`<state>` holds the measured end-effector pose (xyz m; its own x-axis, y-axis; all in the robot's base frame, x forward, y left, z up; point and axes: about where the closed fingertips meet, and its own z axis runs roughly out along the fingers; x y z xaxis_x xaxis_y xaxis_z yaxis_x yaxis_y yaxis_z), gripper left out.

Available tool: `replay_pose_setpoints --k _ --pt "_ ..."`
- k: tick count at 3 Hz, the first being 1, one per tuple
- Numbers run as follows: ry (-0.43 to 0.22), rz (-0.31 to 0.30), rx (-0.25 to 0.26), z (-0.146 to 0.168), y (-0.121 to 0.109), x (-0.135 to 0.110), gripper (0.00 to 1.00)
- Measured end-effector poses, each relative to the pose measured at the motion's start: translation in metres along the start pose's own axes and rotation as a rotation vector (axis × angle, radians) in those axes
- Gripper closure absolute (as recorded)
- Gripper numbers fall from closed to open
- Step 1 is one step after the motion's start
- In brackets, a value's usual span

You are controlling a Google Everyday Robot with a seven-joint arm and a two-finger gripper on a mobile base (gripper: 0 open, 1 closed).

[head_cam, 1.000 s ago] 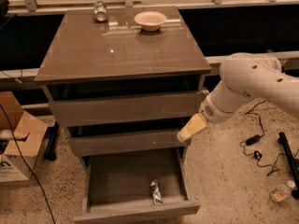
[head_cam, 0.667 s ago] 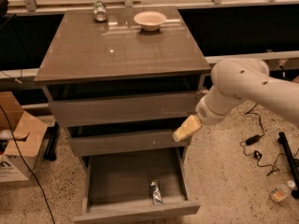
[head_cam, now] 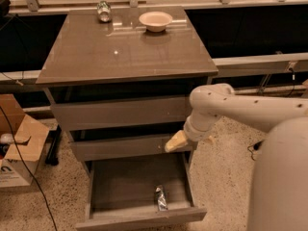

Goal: Pick redbull can from bottom drawer and place on counter

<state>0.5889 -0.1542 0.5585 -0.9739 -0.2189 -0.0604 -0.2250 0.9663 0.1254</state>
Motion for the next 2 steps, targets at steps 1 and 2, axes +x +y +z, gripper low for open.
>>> replay_pose_setpoints --k 1,2 --pt "0.061 0.145 -0.005 0.0516 0.0034 0.0166 0.00" --pt "0.072 0.185 -0.002 0.0562 0.0030 0.0186 0.00"
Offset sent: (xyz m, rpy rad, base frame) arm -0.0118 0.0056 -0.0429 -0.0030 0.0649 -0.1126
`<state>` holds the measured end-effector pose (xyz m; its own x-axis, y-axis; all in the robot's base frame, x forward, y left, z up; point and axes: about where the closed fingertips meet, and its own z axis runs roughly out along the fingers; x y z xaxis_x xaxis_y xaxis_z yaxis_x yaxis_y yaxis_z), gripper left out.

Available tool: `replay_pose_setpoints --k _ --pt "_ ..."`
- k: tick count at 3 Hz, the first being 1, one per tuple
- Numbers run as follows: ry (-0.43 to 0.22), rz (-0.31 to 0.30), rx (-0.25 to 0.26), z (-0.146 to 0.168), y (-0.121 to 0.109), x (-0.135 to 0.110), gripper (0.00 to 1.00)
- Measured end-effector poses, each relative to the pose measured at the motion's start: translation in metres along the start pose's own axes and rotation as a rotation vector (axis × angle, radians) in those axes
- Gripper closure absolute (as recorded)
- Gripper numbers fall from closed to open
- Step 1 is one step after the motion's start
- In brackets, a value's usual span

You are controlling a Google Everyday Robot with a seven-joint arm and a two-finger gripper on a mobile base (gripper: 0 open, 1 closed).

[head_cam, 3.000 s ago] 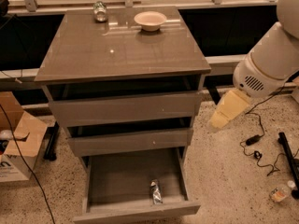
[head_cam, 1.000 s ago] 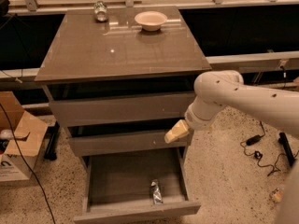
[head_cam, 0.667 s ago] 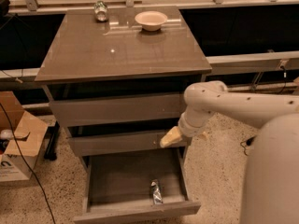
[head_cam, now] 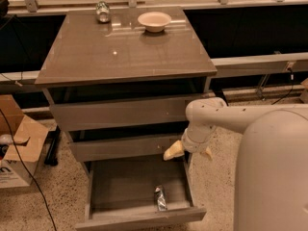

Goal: Pick redbull can from bottom drawer and place on counter

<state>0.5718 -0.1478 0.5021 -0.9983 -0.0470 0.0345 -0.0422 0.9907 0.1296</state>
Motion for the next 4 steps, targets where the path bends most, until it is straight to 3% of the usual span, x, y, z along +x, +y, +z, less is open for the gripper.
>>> replay_pose_setpoints --k 1,2,3,4 --pt "0.060 0.036 0.027 0.023 -0.004 0.005 0.00" --pt "0.126 0.110 0.017 0.066 -0.007 0.009 0.00" --pt "0.178 0.169 -0.099 0.126 0.004 0.010 0.00" --pt "0.213 0.209 -0.251 0.163 0.011 0.020 0.00"
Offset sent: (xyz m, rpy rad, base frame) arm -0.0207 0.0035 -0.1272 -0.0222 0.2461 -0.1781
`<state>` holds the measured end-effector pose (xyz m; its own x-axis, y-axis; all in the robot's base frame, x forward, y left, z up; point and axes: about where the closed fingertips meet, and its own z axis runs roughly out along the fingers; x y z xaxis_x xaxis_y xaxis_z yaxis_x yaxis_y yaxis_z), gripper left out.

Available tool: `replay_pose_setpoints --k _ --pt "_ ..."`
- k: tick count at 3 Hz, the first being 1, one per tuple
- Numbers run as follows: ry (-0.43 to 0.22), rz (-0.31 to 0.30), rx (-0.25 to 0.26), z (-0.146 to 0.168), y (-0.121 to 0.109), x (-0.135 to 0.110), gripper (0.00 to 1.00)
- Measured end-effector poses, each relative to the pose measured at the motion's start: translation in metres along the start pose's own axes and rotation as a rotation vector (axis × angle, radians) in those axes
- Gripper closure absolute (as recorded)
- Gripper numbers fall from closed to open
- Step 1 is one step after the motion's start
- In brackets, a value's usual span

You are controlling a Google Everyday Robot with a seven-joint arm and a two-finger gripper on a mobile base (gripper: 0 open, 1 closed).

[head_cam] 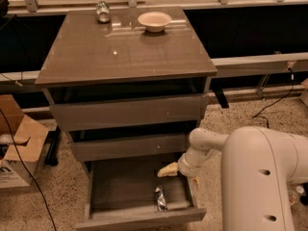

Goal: Pick redbull can from bottom drawer and place on counter

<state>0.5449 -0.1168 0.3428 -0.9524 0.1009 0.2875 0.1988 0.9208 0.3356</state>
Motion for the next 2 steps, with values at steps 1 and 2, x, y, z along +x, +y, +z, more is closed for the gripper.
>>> replay_pose_setpoints --k 1,2 --pt "0.010 0.001 -0.006 0.007 -0.001 0.002 0.00" --pt "0.050 -0.013 -0.027 0.025 0.004 -0.006 0.00"
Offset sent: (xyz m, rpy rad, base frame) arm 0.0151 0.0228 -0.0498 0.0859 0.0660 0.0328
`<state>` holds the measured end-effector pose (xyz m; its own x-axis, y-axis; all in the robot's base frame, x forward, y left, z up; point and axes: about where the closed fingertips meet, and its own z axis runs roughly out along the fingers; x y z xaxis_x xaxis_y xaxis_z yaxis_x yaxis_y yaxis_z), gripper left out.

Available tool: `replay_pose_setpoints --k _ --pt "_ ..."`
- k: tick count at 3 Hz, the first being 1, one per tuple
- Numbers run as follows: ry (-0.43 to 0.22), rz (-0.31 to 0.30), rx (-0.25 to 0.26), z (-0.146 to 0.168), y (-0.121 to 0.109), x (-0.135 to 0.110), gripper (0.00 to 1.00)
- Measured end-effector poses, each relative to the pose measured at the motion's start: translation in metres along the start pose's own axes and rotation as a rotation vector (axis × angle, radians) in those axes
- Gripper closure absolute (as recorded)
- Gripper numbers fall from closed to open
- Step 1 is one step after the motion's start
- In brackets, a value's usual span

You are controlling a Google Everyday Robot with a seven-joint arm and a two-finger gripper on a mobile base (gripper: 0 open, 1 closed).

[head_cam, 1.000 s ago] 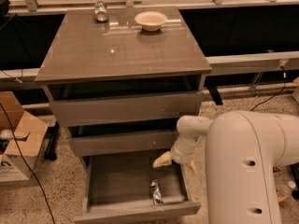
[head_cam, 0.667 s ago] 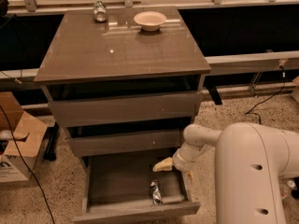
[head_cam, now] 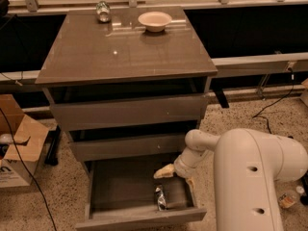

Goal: Pick redbull can from bottom drawer and place on counter

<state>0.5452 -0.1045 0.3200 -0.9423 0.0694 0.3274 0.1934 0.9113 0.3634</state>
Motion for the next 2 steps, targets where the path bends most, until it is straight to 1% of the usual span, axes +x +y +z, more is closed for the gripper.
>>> replay_pose_setpoints --k 1,2 --pt "0.040 -0.022 -0.052 0.024 0.002 -0.009 0.00" --pt "0.081 -0.037 -0.115 0.048 -0.002 -0.013 0.00"
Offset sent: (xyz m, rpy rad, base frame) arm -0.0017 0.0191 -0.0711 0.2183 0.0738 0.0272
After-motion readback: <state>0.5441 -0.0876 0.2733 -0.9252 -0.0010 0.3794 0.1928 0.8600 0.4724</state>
